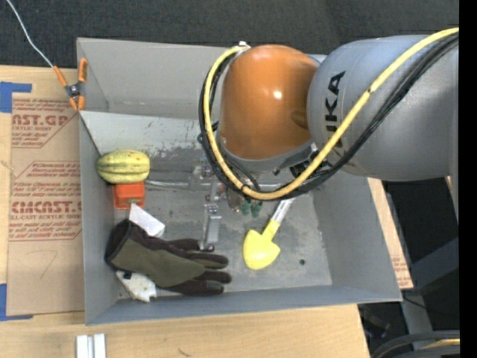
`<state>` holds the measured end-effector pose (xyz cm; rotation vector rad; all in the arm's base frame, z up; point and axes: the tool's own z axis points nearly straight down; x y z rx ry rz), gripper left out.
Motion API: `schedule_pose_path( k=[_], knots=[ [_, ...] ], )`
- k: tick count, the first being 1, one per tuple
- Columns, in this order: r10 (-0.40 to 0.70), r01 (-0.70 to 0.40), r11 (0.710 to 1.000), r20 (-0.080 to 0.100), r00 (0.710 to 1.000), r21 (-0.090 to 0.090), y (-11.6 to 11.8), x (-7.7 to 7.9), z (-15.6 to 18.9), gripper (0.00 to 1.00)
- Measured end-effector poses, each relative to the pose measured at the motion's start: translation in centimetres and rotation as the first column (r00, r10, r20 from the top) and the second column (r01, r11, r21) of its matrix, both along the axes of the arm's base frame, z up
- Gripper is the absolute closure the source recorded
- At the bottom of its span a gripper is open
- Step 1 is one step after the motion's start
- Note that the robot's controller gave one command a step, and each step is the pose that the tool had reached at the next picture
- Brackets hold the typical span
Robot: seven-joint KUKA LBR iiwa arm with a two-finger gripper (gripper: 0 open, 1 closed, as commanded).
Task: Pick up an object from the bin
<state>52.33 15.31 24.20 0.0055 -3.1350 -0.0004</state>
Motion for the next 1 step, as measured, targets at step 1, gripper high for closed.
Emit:
schedule_pose_path(
  k=[1],
  knots=[
    [-0.003,0.003,1.000,0.008,1.000,0.001,-0.13,0.17,0.48,0.00]
  ],
)
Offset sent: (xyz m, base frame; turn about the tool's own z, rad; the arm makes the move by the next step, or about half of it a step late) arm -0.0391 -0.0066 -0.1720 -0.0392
